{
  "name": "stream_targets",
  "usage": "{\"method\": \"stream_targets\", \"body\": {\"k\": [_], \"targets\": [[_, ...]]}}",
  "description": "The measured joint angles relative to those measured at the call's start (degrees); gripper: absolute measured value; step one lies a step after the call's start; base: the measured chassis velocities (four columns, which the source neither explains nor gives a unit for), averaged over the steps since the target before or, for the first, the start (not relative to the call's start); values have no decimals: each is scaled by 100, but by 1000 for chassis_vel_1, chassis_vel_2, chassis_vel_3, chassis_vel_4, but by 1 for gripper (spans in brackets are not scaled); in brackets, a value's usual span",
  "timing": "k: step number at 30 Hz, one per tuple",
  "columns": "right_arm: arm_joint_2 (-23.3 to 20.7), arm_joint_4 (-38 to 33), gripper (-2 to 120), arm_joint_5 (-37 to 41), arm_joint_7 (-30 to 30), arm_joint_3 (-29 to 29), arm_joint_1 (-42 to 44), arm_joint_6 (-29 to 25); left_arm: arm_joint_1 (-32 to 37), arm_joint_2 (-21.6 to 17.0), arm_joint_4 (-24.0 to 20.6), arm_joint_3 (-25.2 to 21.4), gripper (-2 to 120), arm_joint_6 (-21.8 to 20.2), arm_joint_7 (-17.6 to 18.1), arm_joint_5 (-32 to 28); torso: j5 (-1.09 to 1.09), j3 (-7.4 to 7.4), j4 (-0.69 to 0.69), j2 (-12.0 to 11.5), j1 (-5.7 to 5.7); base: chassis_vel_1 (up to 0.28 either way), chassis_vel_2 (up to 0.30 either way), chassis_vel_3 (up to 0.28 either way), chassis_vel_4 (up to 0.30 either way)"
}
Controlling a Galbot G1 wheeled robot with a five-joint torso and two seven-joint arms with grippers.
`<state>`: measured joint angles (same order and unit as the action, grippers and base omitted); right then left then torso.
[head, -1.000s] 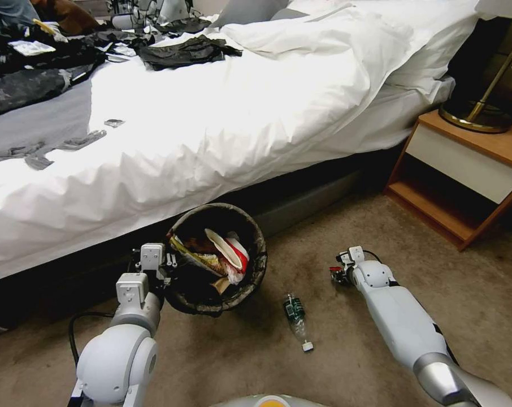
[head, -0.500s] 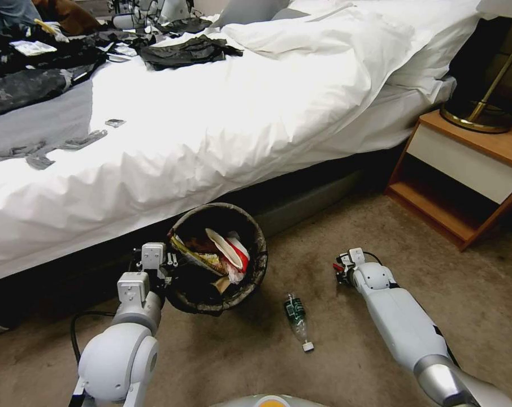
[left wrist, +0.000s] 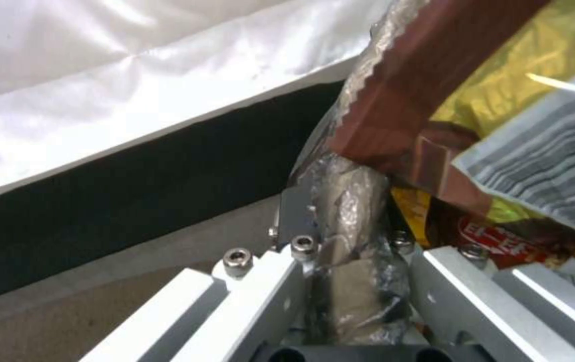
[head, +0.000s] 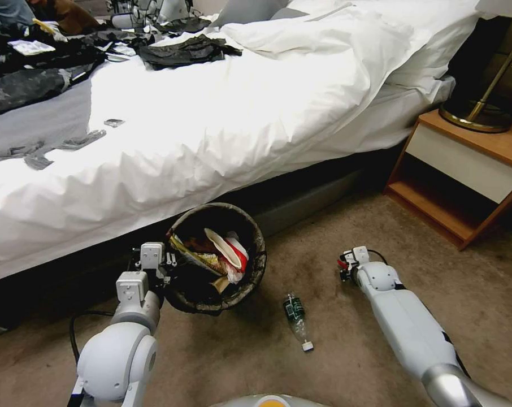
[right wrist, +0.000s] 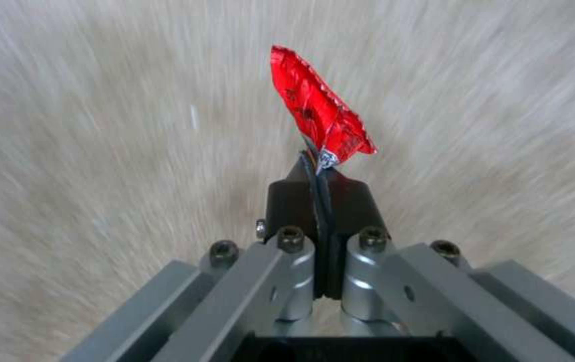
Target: Pick up the trash bin, then pick up the garbage from the floor and place it into the trash bin.
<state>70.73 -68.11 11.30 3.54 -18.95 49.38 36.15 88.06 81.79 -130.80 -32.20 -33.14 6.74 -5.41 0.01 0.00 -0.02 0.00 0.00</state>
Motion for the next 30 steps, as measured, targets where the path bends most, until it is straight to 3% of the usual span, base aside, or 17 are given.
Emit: {"method": "stream_targets", "body": {"k": [2,4,7,8,11,12,15,16,19,22,30], "targets": [[-171,-1114,0,325,-122,-314,346,104,4,-7,-42,1,0,-80,21,-4,-2,0,1,0,0,0,0,0,0],[-221,-1483,0,449,-160,-414,456,148,6,-7,-62,3,0,-120,27,1,-2,0,1,0,0,0,0,0,0],[-326,-3188,0,1174,-343,-736,830,438,12,11,-148,55,0,-285,169,-2,-3,-1,0,0,0,0,0,0,0],[-326,-3188,0,1174,-343,-736,830,438,12,11,-148,55,0,-285,169,-2,-3,-1,0,0,0,0,0,0,0],[-409,-4632,0,1915,-601,-733,961,606,10,24,-194,101,0,-398,223,3,0,-1,2,0,0,0,0,0,0],[-409,-4632,0,1915,-601,-733,961,606,10,24,-194,101,0,-398,223,3,0,-1,2,0,0,0,0,0,0],[-708,-5619,0,2786,-756,-482,743,616,19,30,-264,137,0,-538,204,-30,-1,-1,1,0,0,0,0,0,0],[-708,-5619,0,2786,-756,-482,743,616,19,30,-264,137,0,-538,204,-30,-1,-1,1,0,0,0,0,0,0],[-1102,-6140,0,4089,-1033,-90,245,617,53,30,-348,144,0,-743,105,-111,-1,-1,1,0,0,0,0,0,0],[-1251,-6256,0,4636,-1211,320,-240,617,65,27,-361,137,0,-795,6,-78,-1,-1,0,0,0,0,0,0,0],[-1043,-6192,0,5801,-1716,1643,-1509,612,53,78,-361,146,0,-779,-85,1,-1,0,3,0,0,0,0,0,0]]}}
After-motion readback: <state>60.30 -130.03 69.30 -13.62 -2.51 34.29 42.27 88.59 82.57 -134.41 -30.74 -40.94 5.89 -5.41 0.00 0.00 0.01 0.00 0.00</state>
